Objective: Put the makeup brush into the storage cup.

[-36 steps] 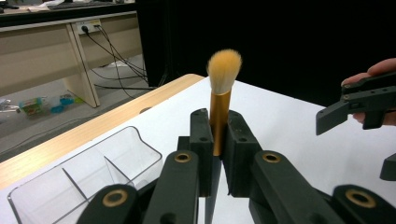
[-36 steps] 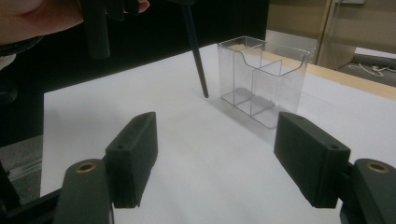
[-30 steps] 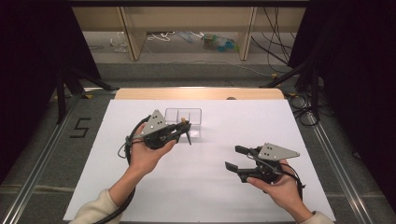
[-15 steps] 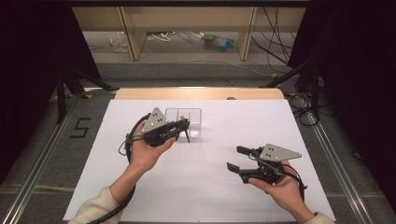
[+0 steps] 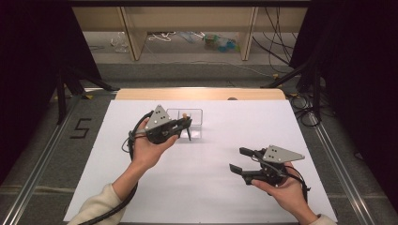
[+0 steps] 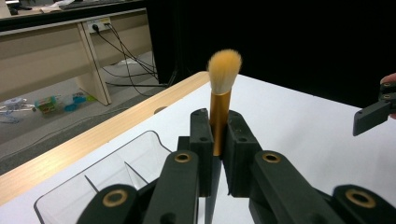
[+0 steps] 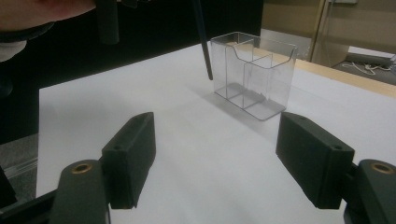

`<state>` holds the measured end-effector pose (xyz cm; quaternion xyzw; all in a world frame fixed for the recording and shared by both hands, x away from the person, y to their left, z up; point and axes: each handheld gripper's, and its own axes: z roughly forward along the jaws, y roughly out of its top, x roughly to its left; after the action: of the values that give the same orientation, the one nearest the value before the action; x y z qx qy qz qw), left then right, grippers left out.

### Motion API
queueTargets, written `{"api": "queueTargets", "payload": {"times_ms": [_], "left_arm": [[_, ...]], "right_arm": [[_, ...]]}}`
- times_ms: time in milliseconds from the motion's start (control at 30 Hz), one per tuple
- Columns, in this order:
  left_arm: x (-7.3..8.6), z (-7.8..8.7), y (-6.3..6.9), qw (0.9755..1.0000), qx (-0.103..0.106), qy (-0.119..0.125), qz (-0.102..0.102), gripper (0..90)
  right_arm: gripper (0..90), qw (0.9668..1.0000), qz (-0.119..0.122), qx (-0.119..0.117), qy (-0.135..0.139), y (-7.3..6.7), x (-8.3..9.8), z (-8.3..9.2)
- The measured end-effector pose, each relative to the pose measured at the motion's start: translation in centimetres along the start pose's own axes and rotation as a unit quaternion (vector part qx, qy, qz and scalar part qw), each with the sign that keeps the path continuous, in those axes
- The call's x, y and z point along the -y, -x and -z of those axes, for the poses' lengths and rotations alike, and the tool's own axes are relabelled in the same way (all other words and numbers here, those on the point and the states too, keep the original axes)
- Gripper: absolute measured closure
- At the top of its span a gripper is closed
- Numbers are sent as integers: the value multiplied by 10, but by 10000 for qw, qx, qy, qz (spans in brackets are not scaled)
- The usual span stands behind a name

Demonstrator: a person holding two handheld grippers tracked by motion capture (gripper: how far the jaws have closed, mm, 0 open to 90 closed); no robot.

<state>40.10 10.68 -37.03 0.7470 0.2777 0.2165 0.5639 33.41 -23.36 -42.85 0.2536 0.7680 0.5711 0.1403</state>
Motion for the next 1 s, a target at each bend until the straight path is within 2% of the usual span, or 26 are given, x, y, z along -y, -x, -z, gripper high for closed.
{"api": "queueTargets", "payload": {"times_ms": [67, 233, 300, 400, 500, 533, 600, 633, 700, 767, 833, 867, 900, 1000], "left_arm": [[0, 0, -1, 10000, -15, 6, -3, 834], [-1, 0, -3, 10000, -20, 18, -38, 834], [-2, 0, -4, 10000, -32, 19, -32, 834], [-2, -1, -5, 10000, -31, -16, 5, 834], [-3, -1, -6, 10000, -45, -12, 8, 834], [-3, -1, -6, 10000, -46, -14, 3, 834], [-3, -2, -7, 10000, -50, -17, 8, 834], [-3, -2, -7, 10000, -53, -33, -4, 834], [-3, -3, -8, 10000, -68, -28, 8, 834], [-3, -3, -8, 10000, -79, -27, 22, 834], [-4, -4, -10, 9999, -99, -28, 37, 834], [-4, -4, -12, 9999, -115, -5, -77, 834], [-4, -4, -12, 9999, -119, -1, -67, 834], [-5, -5, -13, 9999, -132, 2, -62, 834]], "right_arm": [[296, 9999, -19, -27, 96, 0, 1, -1], [296, 10000, -14, 16, 15, 0, 1, 1], [295, 10000, -12, 0, 95, 0, 2, 0], [294, 10000, 16, 14, 52, 1, 2, 1], [293, 10000, -63, 32, -32, 0, 2, 3], [294, 9999, -6, 90, 72, 1, 3, 3], [293, 10000, -1, 45, 31, 1, 3, 4], [293, 9999, -96, 5, 33, 0, 3, 3], [293, 10000, -44, 50, 1, 1, 3, 4], [293, 9999, -148, 22, -58, 0, 4, 5], [292, 10000, -57, 53, 1, 1, 4, 5], [292, 10000, -64, 27, 72, 1, 4, 4], [292, 10000, -57, 54, -12, 1, 4, 5], [292, 10000, -51, 64, -38, 2, 4, 6]]}}
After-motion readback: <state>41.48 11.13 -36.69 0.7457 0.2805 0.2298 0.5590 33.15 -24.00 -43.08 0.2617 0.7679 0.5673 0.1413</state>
